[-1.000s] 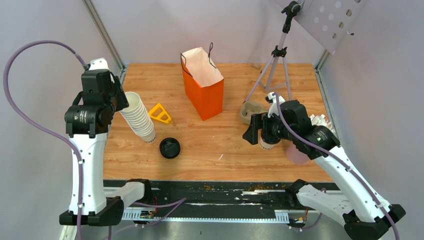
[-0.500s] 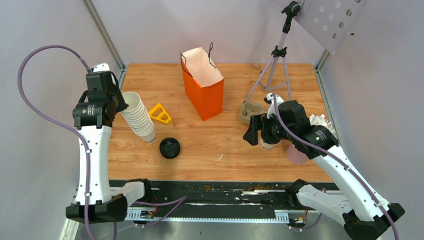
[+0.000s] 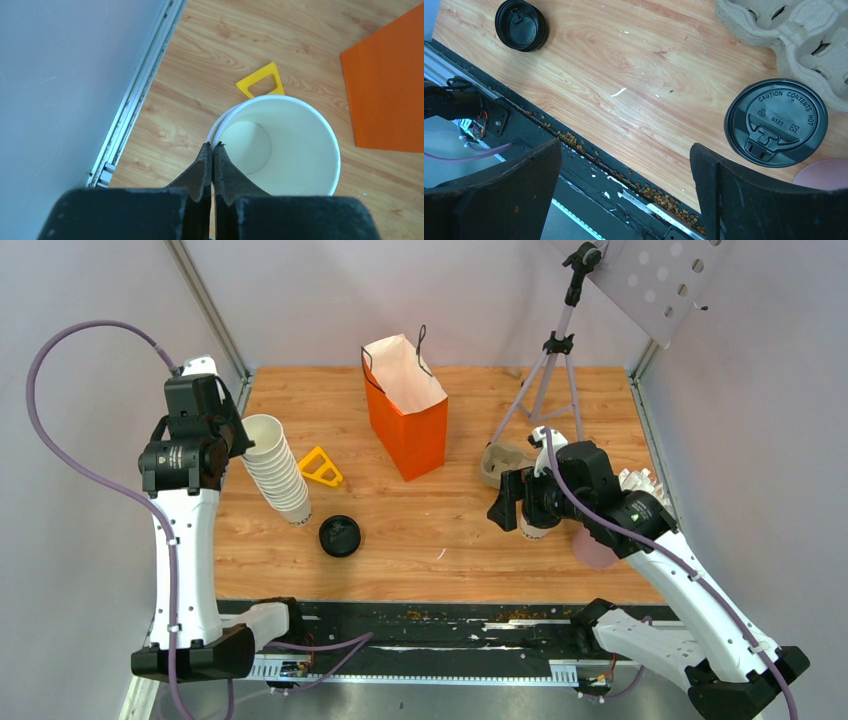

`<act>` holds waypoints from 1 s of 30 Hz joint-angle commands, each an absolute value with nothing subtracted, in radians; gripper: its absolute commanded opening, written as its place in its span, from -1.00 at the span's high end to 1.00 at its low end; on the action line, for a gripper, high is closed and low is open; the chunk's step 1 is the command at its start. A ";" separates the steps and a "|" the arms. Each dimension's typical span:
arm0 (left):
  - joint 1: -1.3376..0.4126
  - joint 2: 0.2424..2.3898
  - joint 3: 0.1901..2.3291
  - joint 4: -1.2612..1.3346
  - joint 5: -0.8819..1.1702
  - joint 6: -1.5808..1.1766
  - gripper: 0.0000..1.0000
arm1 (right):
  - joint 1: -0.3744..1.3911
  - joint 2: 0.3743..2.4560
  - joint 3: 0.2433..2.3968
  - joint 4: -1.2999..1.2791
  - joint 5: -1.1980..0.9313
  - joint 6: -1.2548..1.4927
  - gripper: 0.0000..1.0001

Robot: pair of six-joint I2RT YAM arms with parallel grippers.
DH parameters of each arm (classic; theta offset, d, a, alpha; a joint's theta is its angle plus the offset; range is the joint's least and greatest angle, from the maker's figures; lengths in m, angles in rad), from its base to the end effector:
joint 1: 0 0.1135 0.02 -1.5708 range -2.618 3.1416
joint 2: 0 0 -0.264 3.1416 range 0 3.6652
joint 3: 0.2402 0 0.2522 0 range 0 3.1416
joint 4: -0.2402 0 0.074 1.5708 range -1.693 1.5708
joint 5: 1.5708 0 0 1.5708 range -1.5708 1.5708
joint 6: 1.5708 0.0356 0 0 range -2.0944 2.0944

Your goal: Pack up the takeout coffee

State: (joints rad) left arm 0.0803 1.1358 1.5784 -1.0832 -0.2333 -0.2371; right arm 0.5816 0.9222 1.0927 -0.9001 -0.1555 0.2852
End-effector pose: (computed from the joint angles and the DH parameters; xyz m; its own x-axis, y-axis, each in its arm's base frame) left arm 0.1902 0.0236 0.4471 -0.5174 -0.2709 -0.8118 -0.3954 0.9169 -0.0540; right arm 0.1416 0.0997 0.3518 -0.7143 -0.1370 -0.6863 -0.4567 0.8343 0.3088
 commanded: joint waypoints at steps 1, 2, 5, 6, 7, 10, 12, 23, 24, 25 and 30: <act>0.089 1.120 1.661 -1.056 -0.237 -0.250 1.00 | 0.586 0.915 1.084 -0.890 -0.142 0.273 -0.99; 0.088 1.117 1.665 -1.053 -0.240 -0.256 1.00 | 0.587 0.915 1.087 -0.891 -0.141 0.272 -0.99; 0.088 1.116 1.685 -1.059 -0.238 -0.276 1.00 | 0.586 0.915 1.093 -0.892 -0.138 0.272 -0.99; 0.089 1.115 1.696 -1.062 -0.233 -0.283 1.00 | 0.587 0.914 1.095 -0.893 -0.138 0.273 -0.99; 0.088 1.114 1.707 -1.064 -0.227 -0.290 1.00 | 0.587 0.915 1.097 -0.893 -0.138 0.275 -0.99; 0.089 1.108 1.756 -1.060 -0.210 -0.295 1.00 | 0.586 0.913 1.100 -0.889 -0.158 0.280 -1.00; 0.087 1.100 1.776 -1.036 -0.179 -0.286 1.00 | 0.586 0.907 1.094 -0.858 -0.198 0.277 -1.00; 0.074 1.065 1.772 -0.993 0.036 -0.296 1.00 | 0.587 0.918 1.162 -0.866 -0.185 0.261 -1.00; 0.073 1.058 1.767 -0.993 0.039 -0.296 1.00 | 0.587 0.923 1.165 -0.874 -0.179 0.258 -1.00; 0.072 1.049 1.761 -0.990 0.047 -0.294 1.00 | 0.587 0.924 1.168 -0.881 -0.179 0.258 -1.00; 0.040 1.007 1.680 -0.925 0.202 -0.303 1.00 | 0.587 0.908 1.181 -0.890 -0.171 0.257 -1.00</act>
